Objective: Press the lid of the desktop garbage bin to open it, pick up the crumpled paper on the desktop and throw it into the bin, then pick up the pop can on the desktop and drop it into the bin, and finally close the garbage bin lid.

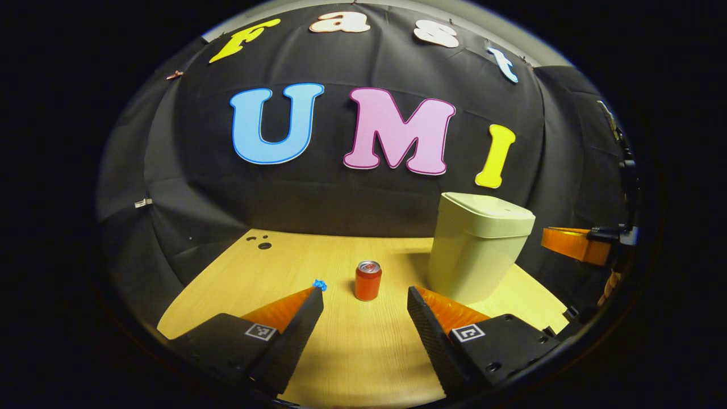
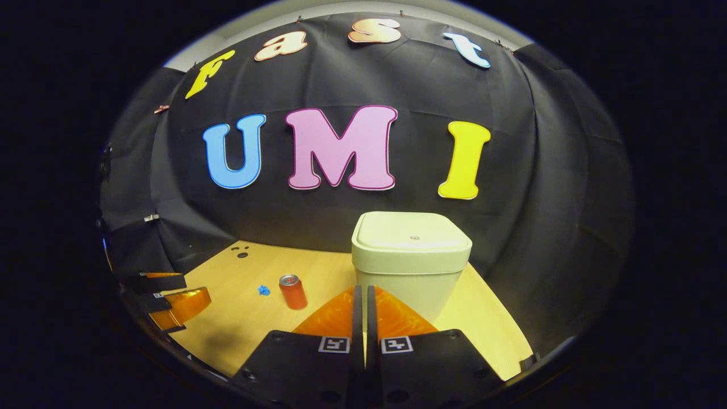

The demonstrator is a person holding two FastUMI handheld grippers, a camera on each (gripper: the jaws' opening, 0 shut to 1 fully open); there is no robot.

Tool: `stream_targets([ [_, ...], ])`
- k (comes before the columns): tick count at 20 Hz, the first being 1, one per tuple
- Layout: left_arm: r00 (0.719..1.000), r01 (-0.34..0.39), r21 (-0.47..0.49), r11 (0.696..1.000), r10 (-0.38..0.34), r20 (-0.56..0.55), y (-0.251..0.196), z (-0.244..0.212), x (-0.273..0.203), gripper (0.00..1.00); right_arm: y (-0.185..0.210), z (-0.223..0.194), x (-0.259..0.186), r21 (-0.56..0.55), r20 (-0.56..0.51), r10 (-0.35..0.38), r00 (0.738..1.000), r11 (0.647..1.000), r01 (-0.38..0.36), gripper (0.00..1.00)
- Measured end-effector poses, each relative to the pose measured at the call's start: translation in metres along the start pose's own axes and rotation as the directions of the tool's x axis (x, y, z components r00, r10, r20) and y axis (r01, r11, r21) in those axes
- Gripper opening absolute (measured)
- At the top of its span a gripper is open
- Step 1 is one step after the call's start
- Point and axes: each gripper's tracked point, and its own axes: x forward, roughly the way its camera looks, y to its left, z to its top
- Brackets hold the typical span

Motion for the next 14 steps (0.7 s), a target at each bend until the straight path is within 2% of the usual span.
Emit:
stream_targets([
  [2, 1.000, 0.015, -0.010, 1.000, -0.015, 0.000, -0.004, -0.001, 0.000, 0.96, -0.005, 0.005, 0.005, -0.016, 0.003, -0.006, 1.000, 1.000, 0.006, 0.02],
  [7, 1.000, 0.004, -0.016, 1.000, -0.004, -0.009, -0.001, -0.002, 0.000, 0.96, -0.015, 0.014, 0.024, -0.022, -0.041, -0.009, 0.999, 1.000, 0.008, 0.05],
  [8, 1.000, -0.002, -0.017, 1.000, 0.001, -0.011, 0.000, -0.002, 0.001, 0.96, -0.017, 0.019, 0.028, -0.016, -0.039, -0.007, 0.999, 1.000, 0.006, 0.02],
  [9, 1.000, -0.007, -0.013, 1.000, 0.007, -0.014, 0.001, -0.004, 0.001, 0.96, -0.022, 0.025, 0.032, -0.014, -0.037, -0.019, 0.999, 1.000, 0.018, 0.05],
  [14, 0.998, -0.047, -0.014, 0.999, 0.046, -0.033, 0.014, -0.008, 0.007, 0.96, -0.047, 0.056, 0.057, -0.037, 0.005, -0.062, 0.998, 0.997, 0.063, 0.05],
])
